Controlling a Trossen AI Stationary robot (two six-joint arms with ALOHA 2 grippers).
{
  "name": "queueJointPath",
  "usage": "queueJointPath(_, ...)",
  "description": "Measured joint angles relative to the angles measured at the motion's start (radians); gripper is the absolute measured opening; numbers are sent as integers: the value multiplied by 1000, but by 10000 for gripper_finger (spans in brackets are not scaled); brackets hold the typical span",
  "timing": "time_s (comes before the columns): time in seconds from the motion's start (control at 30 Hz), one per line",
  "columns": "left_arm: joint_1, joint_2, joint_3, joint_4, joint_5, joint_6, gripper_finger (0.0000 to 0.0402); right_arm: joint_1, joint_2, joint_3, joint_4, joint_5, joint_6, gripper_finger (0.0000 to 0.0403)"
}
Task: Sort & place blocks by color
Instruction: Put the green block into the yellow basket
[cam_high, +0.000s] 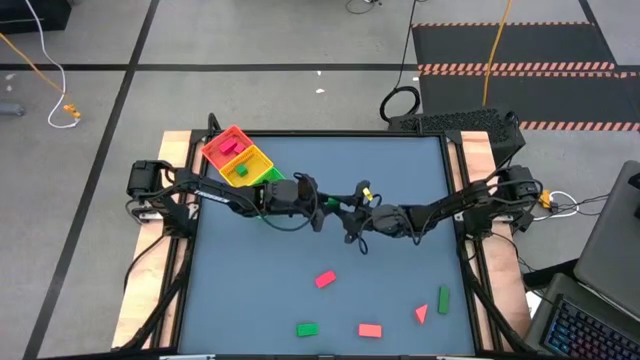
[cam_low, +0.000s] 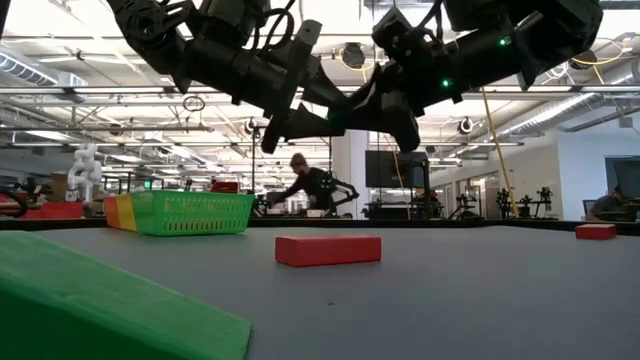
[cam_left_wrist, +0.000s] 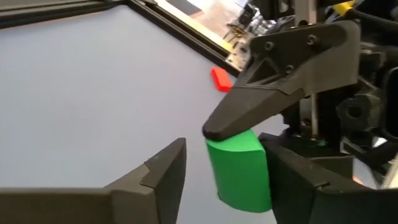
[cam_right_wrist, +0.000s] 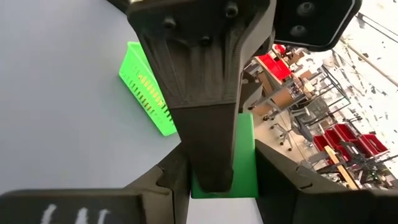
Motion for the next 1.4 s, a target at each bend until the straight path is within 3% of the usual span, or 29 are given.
queueJointPath(0.23,0,-1,2,1,-4,20,90,-1,1,0,3,12,-7,142)
queueJointPath(0.47,0,-1,0,-12,-5,88,86,0,-1,-1,13,-5,28,200)
queueJointPath(0.67,25,-25,0,-98,-6,121,86,0,-1,-1,-4,4,34,207)
queueJointPath(0.83,79,-95,-1,-244,-17,161,86,0,-2,-1,-39,85,53,209)
queueJointPath(1.13,120,-276,0,-708,-363,207,86,0,-2,-1,-46,130,57,210)
queueJointPath(1.27,136,-323,-1,-945,-538,133,86,0,-2,-1,-50,130,70,210)
queueJointPath(1.4,174,-330,-1,-1129,-618,31,86,-1,-1,-1,-52,130,83,210)
